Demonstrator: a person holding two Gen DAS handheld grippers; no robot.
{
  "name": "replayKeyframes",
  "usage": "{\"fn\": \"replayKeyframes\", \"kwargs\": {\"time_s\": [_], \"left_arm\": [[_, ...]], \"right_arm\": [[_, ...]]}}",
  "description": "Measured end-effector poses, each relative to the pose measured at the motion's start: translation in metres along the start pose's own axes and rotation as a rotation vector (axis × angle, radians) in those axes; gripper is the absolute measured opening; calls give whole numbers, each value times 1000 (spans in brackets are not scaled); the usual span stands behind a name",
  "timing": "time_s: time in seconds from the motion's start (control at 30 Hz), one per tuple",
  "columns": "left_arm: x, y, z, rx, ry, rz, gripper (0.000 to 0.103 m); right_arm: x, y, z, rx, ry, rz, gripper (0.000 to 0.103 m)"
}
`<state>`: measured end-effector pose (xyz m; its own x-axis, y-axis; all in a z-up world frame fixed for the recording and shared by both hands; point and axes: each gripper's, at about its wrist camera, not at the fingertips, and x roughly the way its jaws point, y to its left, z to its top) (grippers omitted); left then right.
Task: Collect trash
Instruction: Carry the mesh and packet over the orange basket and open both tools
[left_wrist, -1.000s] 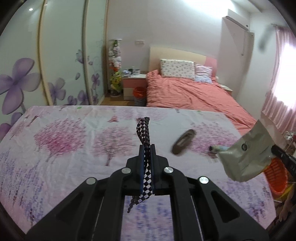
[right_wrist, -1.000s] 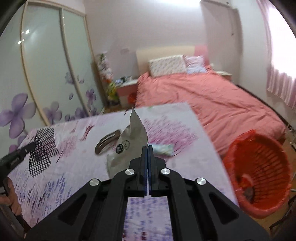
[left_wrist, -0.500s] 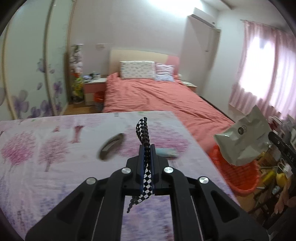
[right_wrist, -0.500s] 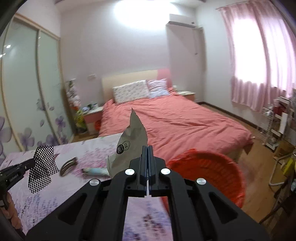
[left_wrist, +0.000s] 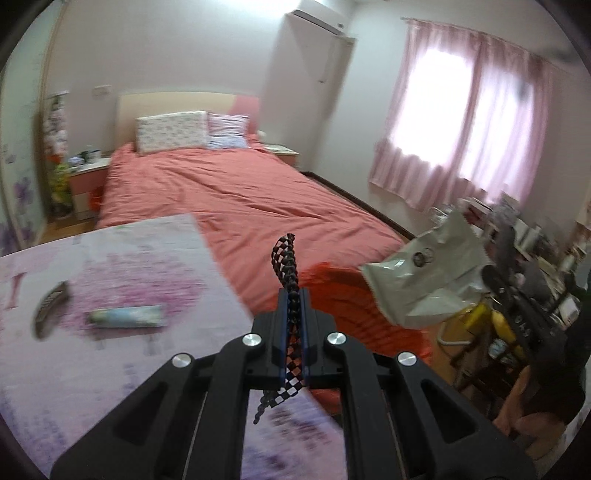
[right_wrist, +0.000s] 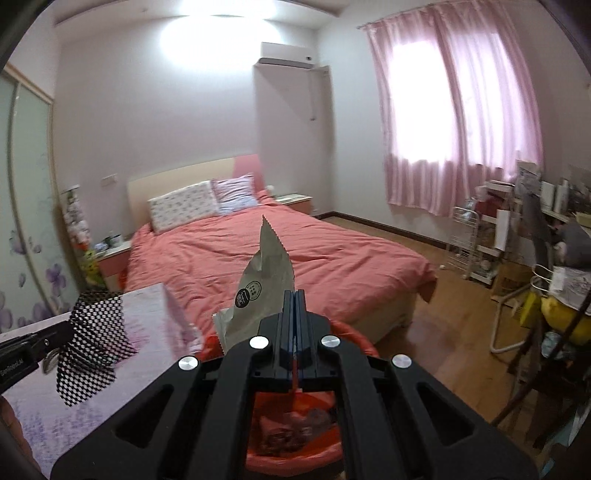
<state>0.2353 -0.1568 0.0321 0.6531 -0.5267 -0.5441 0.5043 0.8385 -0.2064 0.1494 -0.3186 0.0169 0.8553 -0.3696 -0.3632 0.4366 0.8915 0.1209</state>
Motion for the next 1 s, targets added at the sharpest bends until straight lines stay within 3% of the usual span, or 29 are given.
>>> {"fn": "replayKeyframes", "kwargs": {"time_s": [0.17, 0.43, 0.57, 0.63, 0.7, 0.77, 1.0], "left_arm": [[37, -35, -2, 38, 33, -61, 7], [88, -51, -14, 54, 101, -69, 8], [100, -41, -19, 41, 122, -39, 27], [101, -34, -21, 35, 123, -18, 34], [101, -22, -21, 30, 126, 12, 37], [98, -11, -21, 34, 123, 48, 40], [77, 26, -26, 63, 114, 186, 49]], "right_arm": [[11, -14, -5, 26, 9, -15, 1], [32, -27, -18, 62, 85, 17, 1], [42, -26, -27, 65, 143, 57, 2], [44, -25, -31, 64, 164, 66, 6], [42, -23, -33, 63, 175, 71, 24], [38, -20, -32, 43, 166, 65, 35], [36, -8, -26, -13, 159, 68, 41]]}}
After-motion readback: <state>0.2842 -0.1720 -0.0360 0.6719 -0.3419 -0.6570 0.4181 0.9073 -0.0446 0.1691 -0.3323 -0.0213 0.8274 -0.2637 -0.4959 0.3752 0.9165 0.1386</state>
